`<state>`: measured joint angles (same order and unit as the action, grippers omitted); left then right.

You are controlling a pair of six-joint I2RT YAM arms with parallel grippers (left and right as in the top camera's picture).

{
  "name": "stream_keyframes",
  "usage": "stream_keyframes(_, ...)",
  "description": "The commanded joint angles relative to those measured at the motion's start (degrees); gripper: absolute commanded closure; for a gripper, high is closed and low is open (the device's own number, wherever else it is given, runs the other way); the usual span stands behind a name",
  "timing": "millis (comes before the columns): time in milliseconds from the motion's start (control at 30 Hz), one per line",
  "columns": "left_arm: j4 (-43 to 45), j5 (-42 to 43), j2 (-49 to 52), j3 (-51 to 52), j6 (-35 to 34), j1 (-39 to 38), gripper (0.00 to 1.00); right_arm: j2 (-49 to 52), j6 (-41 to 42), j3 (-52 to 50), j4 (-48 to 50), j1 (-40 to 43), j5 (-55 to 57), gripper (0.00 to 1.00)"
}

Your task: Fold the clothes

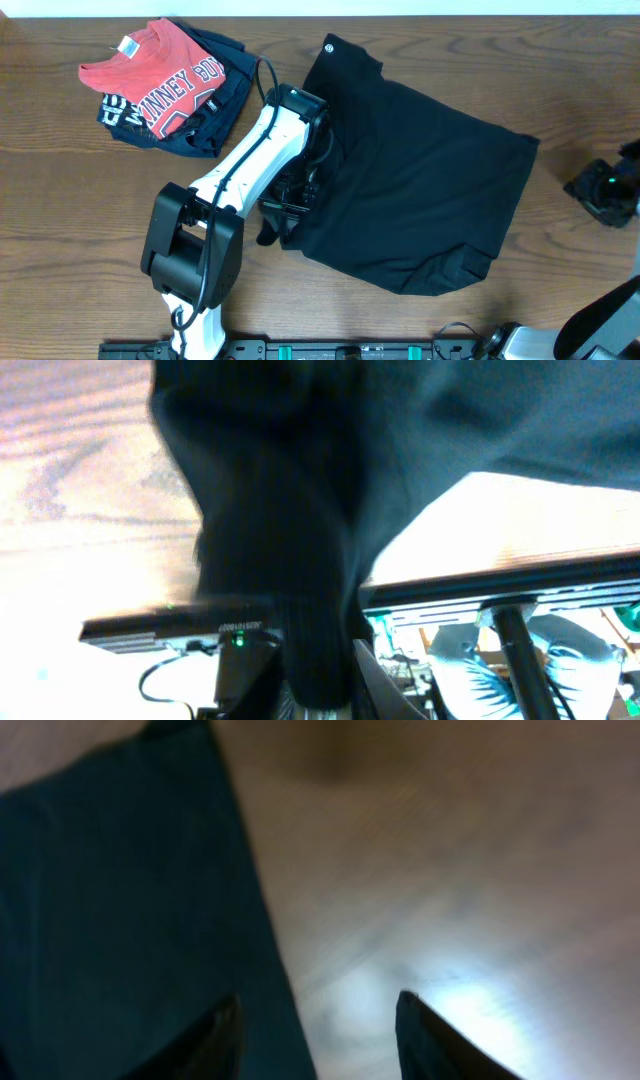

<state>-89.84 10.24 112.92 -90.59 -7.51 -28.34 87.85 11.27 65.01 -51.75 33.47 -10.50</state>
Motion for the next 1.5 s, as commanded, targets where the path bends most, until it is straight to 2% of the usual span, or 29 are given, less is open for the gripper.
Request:
stream_keyframes(0,0.0,-0.4,-1.2,0.1,0.1,0.2,0.65,-0.5,3.6,-6.9,7.4,-3.2,-4.5,0.52)
stream_keyframes(67,0.0,-0.5,-1.2,0.1,0.2,0.3,0.58,-0.4,4.2,-11.7,15.9,-5.2,-5.6,0.53)
stream_keyframes(200,0.0,-0.8,-1.2,0.1,0.6,0.3,0.56,-0.3,6.7,-18.8,30.0,-7.8,-7.2,0.53)
stream_keyframes(300,0.2,-0.8,-1.2,-0.1,0.5,0.3,0.56,-0.2,7.1,-21.8,34.9,-8.9,-7.0,0.53)
stream_keyframes(433,0.2,-0.1,-1.4,-1.9,-0.3,0.3,0.56,1.0,10.5,-24.6,35.9,-9.4,-0.7,0.53)
stream_keyframes(533,0.2,1.4,-1.7,-4.3,-0.3,0.3,0.56,3.1,10.6,-26.0,38.8,-9.4,-0.4,0.53)
stream_keyframes(700,0.2,2.9,-2.9,-10.5,-0.3,0.3,0.56,8.6,11.5,-26.2,42.0,-9.6,-3.0,0.63)
stream_keyframes(800,0.2,3.3,-4.0,-14.4,-0.3,0.3,0.56,11.8,11.4,-26.2,45.0,-9.6,-6.7,0.80)
stream_keyframes(933,0.2,3.3,-5.4,-18.7,-0.3,0.3,0.51,12.1,11.5,-25.5,49.0,-9.2,-9.5,0.99)
stream_keyframes(1167,1.2,3.2,-7.5,-20.9,-0.3,0.4,0.44,8.4,11.8,-16.5,48.8,-3.9,-3.8,0.99)
stream_keyframes(1300,1.3,3.2,-7.6,-20.9,-0.3,0.4,0.44,8.0,11.8,-10.6,47.3,-0.3,-0.1,0.99)
stream_keyframes(1433,1.9,3.0,-7.6,-20.9,-0.3,0.4,0.43,8.0,11.8,-5.6,43.6,2.8,6.6,0.99)
stream_keyframes(1467,2.2,2.6,-7.6,-20.9,-0.3,0.4,0.40,8.0,11.8,-4.2,42.5,3.5,7.8,0.99)
